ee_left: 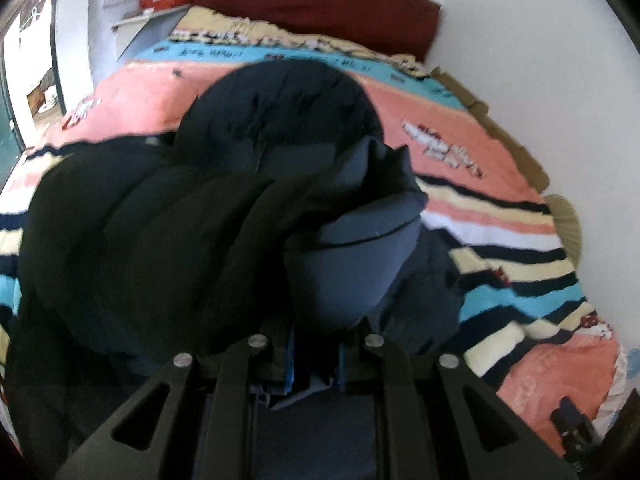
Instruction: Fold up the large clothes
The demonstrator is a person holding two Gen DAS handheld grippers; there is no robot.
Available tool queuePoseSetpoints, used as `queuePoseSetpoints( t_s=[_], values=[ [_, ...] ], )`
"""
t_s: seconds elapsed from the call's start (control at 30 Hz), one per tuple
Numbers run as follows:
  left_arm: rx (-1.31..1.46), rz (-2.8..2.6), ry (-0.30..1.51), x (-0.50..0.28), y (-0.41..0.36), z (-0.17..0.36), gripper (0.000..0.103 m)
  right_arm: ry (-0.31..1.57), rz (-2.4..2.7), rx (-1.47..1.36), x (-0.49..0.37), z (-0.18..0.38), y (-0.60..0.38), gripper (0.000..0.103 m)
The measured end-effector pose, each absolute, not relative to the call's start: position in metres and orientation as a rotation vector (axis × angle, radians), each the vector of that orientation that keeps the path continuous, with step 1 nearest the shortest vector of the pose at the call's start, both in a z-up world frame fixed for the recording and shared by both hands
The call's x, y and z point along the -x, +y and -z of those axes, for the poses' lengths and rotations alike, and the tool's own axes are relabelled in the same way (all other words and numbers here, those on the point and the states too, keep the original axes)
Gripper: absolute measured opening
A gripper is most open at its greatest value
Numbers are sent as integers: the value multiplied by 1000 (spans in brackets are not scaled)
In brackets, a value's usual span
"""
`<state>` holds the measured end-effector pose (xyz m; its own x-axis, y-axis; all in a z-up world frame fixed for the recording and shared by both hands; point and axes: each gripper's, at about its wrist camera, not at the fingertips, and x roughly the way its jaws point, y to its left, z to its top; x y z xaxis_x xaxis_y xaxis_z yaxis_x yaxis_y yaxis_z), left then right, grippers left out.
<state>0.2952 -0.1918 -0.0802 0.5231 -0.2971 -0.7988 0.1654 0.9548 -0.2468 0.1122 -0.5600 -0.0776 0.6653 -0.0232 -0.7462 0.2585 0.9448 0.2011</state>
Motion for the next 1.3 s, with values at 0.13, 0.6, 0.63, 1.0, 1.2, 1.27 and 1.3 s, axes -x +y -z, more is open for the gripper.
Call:
queuePoseSetpoints(
  t_s=[0.13, 0.6, 0.63, 1.0, 1.2, 1.27, 1.3],
  values=[
    [104, 257, 1002, -286, -187, 91, 15, 829, 166, -308, -110, 77, -563, 74],
    [132, 355, 1023, -262, -165, 73, 48, 836, 241, -271, -110, 80, -569, 87],
    [141, 378, 1016, -259, -165, 68, 51, 838, 245, -270, -110, 81, -569, 87],
    [165, 446, 937, -246, -98, 33, 53, 853, 294, -218, -112, 68, -553, 87],
    [186, 240, 957, -269, 14, 48, 53, 849, 208, -131, -157, 47, -493, 87],
    [204, 193, 953, -281, 46, 50, 53, 840, 150, -101, -183, 37, -460, 87],
    [207, 180, 951, -285, 54, 51, 53, 836, 114, -81, -198, 33, -442, 87]
  ],
)
